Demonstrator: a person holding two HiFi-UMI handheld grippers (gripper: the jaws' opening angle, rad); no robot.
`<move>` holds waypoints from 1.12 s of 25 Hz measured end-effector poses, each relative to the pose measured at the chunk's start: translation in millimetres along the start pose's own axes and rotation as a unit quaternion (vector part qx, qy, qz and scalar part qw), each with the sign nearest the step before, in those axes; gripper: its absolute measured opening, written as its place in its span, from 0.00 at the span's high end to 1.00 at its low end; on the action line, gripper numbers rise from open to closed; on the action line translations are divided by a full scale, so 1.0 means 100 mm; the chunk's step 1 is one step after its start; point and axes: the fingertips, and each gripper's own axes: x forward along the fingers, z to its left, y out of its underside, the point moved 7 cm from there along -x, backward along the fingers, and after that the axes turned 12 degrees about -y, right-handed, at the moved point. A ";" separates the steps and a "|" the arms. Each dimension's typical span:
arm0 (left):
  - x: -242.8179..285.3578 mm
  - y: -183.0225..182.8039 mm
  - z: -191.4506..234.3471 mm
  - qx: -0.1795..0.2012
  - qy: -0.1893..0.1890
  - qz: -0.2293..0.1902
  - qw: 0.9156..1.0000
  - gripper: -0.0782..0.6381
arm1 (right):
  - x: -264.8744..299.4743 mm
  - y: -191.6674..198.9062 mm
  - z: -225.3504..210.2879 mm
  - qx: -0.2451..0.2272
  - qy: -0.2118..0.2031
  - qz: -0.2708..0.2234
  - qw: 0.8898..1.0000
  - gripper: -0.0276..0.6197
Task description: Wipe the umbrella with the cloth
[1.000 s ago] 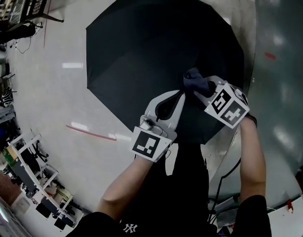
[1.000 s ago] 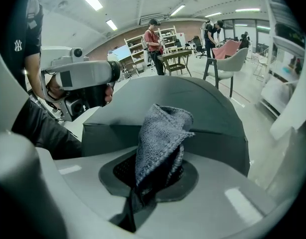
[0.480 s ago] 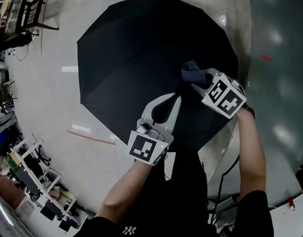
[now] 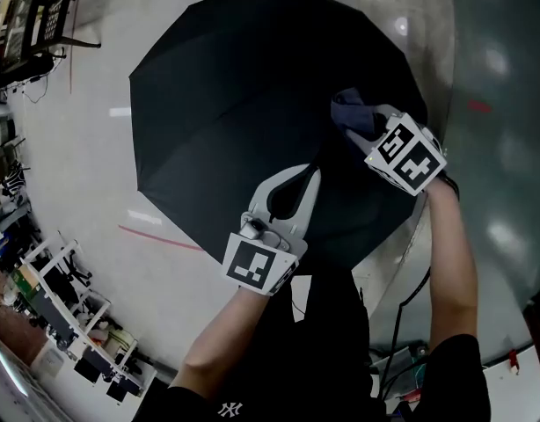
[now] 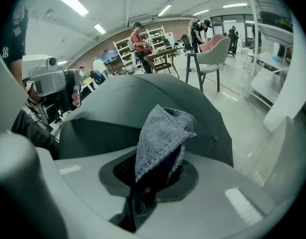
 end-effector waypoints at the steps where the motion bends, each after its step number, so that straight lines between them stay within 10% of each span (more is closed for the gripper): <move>1: 0.01 0.01 0.01 -0.001 -0.002 0.002 1.000 0.89 | 0.01 0.00 -0.01 0.001 -0.001 -0.001 1.000 0.83; 10: 0.12 -0.02 0.03 -0.005 -0.004 0.000 1.000 0.89 | -0.12 -0.06 -0.36 0.024 0.045 -0.055 0.997 0.83; 18: 0.24 -0.04 -0.07 -0.021 0.009 -0.006 1.000 0.89 | -0.74 0.02 -0.72 0.081 0.149 -0.158 0.973 0.83; 28: 0.42 0.02 -0.26 -0.013 0.036 0.008 0.999 0.89 | -0.25 0.46 -0.91 -0.085 0.175 0.032 0.980 0.83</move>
